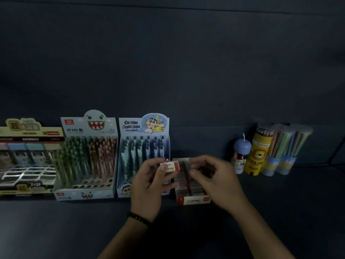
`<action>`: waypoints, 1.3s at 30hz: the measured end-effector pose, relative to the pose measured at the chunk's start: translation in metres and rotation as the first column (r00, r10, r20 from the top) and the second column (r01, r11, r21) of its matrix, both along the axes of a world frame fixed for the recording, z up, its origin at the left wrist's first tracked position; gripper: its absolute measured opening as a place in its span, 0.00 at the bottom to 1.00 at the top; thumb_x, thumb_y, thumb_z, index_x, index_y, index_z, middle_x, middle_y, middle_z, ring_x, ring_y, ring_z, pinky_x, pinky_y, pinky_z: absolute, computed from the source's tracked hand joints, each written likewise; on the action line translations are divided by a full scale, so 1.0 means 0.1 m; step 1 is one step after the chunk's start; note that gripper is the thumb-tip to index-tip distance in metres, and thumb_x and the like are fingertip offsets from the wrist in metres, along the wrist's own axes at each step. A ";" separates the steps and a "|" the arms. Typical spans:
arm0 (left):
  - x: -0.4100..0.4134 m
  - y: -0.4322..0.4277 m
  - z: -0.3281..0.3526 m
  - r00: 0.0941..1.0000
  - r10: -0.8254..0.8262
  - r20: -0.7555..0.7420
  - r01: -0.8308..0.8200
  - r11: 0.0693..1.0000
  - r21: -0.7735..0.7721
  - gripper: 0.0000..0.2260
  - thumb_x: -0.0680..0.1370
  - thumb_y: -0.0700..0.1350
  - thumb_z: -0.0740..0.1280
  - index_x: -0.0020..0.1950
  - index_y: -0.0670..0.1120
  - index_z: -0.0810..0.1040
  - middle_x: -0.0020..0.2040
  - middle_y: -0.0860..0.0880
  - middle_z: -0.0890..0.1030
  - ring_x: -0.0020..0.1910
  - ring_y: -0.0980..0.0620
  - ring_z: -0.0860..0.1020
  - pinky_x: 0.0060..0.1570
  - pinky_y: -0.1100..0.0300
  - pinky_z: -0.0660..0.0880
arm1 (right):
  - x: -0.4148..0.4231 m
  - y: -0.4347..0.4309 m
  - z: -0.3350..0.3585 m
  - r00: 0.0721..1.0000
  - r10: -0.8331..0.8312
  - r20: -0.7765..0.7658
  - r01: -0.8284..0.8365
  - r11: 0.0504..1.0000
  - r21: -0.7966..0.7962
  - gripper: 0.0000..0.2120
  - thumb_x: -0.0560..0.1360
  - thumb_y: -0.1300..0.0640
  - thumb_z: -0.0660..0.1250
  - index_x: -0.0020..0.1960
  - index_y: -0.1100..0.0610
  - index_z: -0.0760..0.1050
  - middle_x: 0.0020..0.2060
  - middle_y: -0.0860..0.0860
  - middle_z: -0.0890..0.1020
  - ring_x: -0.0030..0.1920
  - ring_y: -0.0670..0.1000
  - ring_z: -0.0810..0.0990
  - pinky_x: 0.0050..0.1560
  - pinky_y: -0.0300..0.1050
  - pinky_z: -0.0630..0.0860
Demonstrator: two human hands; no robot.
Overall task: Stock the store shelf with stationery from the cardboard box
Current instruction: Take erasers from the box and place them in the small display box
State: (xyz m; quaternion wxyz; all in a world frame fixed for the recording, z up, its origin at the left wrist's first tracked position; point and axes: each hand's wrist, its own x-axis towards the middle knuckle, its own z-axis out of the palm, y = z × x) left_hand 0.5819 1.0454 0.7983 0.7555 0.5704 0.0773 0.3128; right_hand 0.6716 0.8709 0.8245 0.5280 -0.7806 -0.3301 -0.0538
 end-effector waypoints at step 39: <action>0.03 0.05 -0.25 0.979 0.000 -0.204 0.186 0.410 0.893 0.04 0.76 0.48 0.76 0.48 0.56 0.84 0.46 0.65 0.80 0.45 0.69 0.78 0.43 0.76 0.68 | 0.48 0.03 -0.04 0.972 0.041 0.232 0.141 0.687 -0.713 0.08 0.76 0.56 0.73 0.53 0.47 0.86 0.53 0.44 0.81 0.49 0.47 0.81 0.47 0.49 0.83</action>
